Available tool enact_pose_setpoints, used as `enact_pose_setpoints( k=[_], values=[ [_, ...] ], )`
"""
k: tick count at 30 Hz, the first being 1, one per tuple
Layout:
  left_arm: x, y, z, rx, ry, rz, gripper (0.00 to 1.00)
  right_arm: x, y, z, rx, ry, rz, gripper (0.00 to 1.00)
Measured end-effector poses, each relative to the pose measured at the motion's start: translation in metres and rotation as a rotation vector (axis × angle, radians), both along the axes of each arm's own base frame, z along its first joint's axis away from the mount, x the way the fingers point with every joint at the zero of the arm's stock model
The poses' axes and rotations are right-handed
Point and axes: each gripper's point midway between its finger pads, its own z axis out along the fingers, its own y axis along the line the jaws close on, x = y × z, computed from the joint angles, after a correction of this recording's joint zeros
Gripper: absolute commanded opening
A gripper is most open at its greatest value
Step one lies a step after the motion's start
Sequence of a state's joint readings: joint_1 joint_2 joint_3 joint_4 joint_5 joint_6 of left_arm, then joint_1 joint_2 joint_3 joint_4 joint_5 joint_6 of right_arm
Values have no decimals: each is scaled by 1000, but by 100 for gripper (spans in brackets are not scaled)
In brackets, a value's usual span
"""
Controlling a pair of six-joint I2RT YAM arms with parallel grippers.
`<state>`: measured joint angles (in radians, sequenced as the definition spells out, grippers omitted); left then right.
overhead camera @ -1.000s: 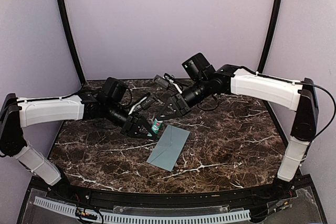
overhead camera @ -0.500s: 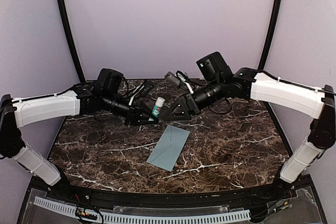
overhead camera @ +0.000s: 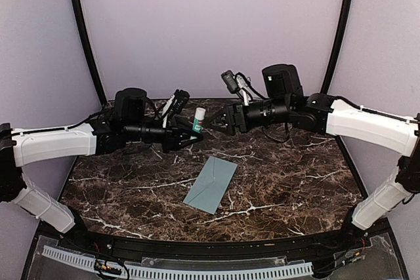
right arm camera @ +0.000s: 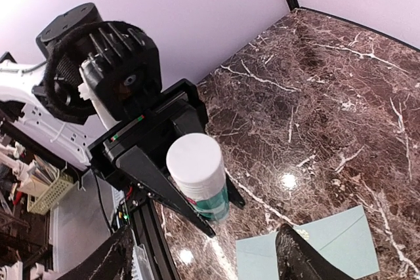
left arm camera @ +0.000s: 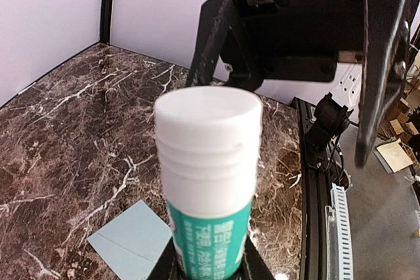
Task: Place the letter into the envelope and seal it
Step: Place the solid glue at the center of the board.
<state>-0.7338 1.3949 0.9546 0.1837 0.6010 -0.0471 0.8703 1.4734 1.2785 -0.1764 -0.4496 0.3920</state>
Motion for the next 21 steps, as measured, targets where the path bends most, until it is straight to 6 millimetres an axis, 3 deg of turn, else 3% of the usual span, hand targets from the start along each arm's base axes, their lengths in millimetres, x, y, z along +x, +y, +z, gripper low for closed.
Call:
enact_pose_setpoints(
  k=[6, 12, 21],
  values=[
    [7, -7, 17, -81, -16, 17, 0, -1, 17, -4, 3, -21, -27, 46],
    [8, -11, 16, -91, -4, 12, 0, 7, 28, -14, -4, -22, -53, 38],
    [6, -12, 17, -105, 2, 4, 0, 17, 34, 2, 59, -72, -96, 27]
  ],
)
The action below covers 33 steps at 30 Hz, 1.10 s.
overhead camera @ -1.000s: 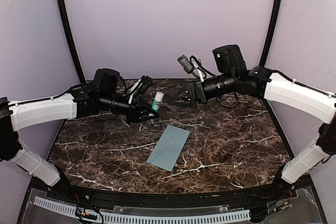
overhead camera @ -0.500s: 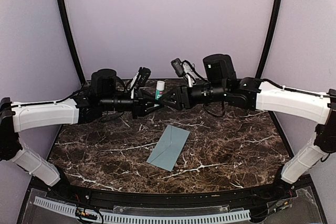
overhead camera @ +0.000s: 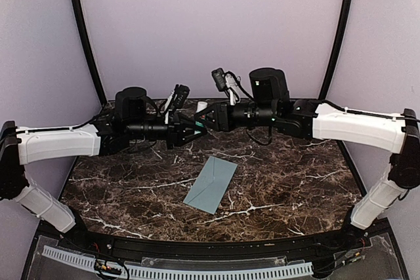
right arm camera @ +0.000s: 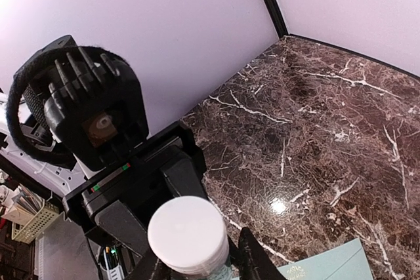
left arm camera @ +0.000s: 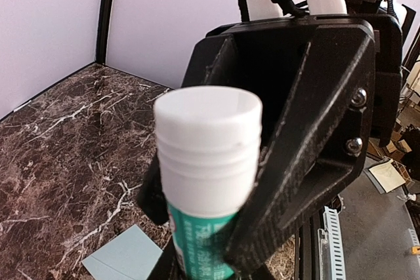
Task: Place the letter into the envelope and seal it
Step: Place the solid glue at the center of the board.
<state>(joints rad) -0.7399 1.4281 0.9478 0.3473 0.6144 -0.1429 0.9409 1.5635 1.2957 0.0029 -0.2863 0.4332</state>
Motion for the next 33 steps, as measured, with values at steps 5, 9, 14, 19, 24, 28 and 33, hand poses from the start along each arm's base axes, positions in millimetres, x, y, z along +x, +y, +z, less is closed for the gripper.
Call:
enact_pose_setpoints(
  k=[5, 9, 14, 19, 24, 28, 33],
  values=[
    [1, 1, -1, -3, 28, 11, 8, 4, 1, 0, -1, -21, -12, 4],
    [3, 1, -2, -4, 43, 24, 52, 6, 1, -1, -7, -35, -22, 0],
    [7, 4, -6, 15, 53, 62, 72, 19, -4, -2, -34, -70, -93, 0],
    [10, 23, -8, 60, 94, 121, 76, 52, -18, -6, -88, -171, -254, 0],
    [35, 80, 18, 40, 90, 272, 77, 91, -23, -46, -156, -220, -379, 0],
    [62, 134, 31, 42, 73, 469, 81, 115, -26, -102, -246, -216, -439, 0],
    [72, 176, 31, 51, 43, 636, 83, 133, -30, -151, -312, -231, -502, 0]
  ],
)
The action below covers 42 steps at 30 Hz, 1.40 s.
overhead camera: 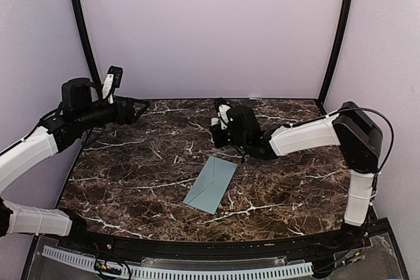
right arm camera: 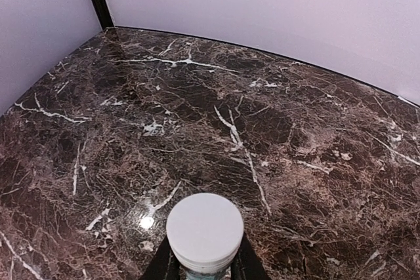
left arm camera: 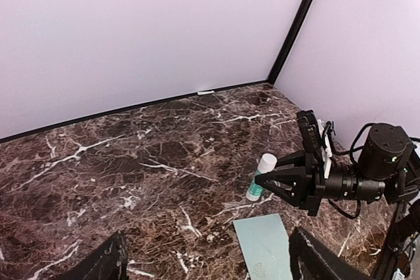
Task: Place the letter into the envelope and seal it
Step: Place the solid glue at the center of the board.
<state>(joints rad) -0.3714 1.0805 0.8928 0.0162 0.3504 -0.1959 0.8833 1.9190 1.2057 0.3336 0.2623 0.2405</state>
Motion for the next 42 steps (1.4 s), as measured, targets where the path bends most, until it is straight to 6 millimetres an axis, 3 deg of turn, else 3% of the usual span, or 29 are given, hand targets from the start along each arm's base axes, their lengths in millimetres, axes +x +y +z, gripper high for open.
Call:
enact_pose_setpoints(
  k=[8, 25, 42],
  values=[
    [7, 23, -15, 19, 21, 83, 83, 18, -3, -24, -27, -81, -70, 0],
    [11, 25, -19, 3, 38, 71, 83, 28, 1, -74, -103, -62, -86, 4],
    [13, 24, -23, -9, 55, 59, 83, 29, 1, -79, -113, -60, -85, 50]
  ],
)
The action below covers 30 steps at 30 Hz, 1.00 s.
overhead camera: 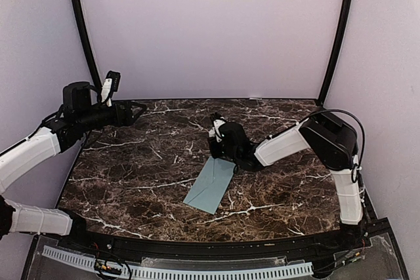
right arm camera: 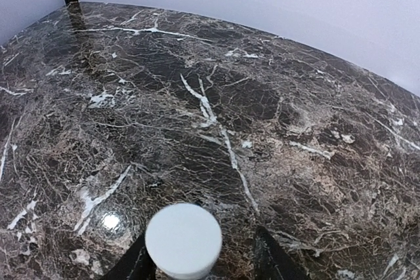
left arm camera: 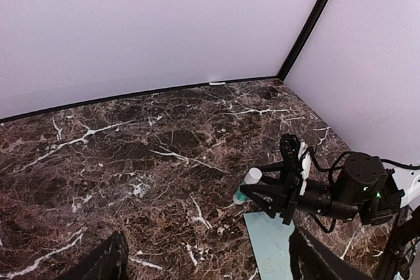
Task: Place the letter into the envelope and seal it
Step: Place the solid glue at the center of the board, then reset both arms
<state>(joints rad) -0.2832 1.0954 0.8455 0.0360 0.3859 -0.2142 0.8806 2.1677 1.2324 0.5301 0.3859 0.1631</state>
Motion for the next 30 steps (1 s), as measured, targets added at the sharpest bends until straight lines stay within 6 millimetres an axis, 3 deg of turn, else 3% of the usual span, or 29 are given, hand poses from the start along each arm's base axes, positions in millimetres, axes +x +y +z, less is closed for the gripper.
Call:
enact_pose_setpoints(
  k=[12, 18, 20, 26, 30],
  values=[
    [-2, -2, 0, -7, 3, -15, 83, -1, 2, 2, 13, -5, 9, 67],
    [0, 0, 1, -20, 12, -3, 83, -10, -2, 8, 17, 7, 40, 74],
    [1, 0, 3, -37, 15, 8, 83, -13, -3, 22, 30, -2, 48, 76],
    [10, 4, 13, -97, 1, 62, 84, -19, -12, 102, 134, -76, 54, 85],
    [26, 7, 4, -93, 2, 103, 85, -16, -33, 139, 194, -74, 49, 86]
  ],
)
